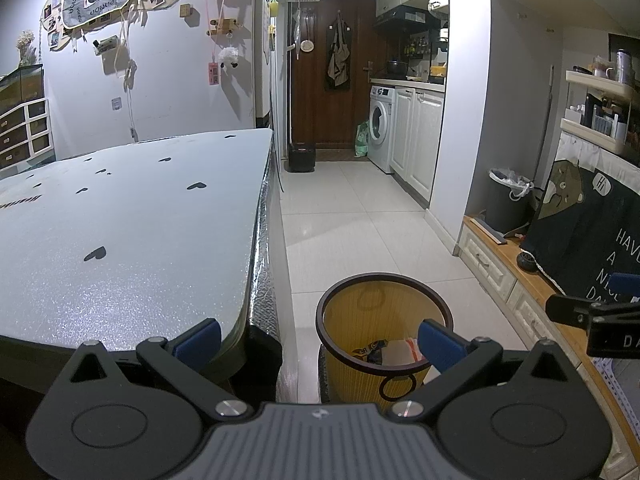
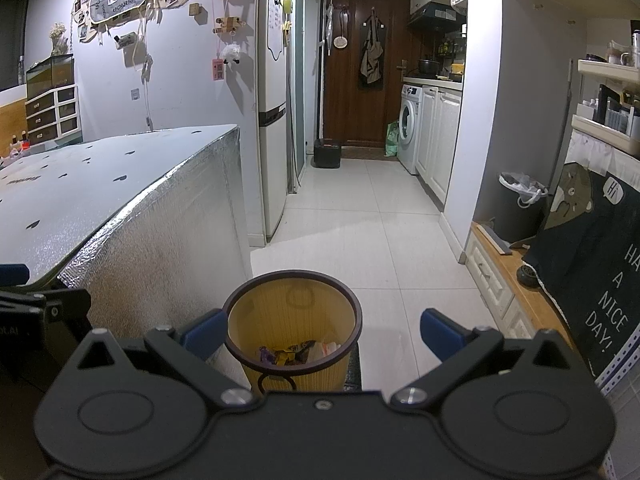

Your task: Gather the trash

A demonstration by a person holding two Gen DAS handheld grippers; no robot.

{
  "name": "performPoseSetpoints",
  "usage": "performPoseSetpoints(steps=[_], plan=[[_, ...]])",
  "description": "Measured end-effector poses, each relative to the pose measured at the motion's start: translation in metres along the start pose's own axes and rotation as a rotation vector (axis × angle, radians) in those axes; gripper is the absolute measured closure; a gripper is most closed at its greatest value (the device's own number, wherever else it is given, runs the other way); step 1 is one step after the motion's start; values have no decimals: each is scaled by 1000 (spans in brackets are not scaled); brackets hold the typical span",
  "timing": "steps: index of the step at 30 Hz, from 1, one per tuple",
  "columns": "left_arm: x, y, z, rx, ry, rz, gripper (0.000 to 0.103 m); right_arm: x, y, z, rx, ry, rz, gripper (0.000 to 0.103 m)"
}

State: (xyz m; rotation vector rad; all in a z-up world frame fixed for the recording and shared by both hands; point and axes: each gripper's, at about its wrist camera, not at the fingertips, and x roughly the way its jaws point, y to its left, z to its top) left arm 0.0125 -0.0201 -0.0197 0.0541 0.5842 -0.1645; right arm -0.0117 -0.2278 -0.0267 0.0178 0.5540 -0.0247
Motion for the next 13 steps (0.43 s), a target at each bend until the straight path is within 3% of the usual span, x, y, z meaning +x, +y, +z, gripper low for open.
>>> performPoseSetpoints(steps=[13], plan=[[-3, -3, 2, -9, -4, 6, 0, 0, 0, -1, -1, -1, -1, 0]])
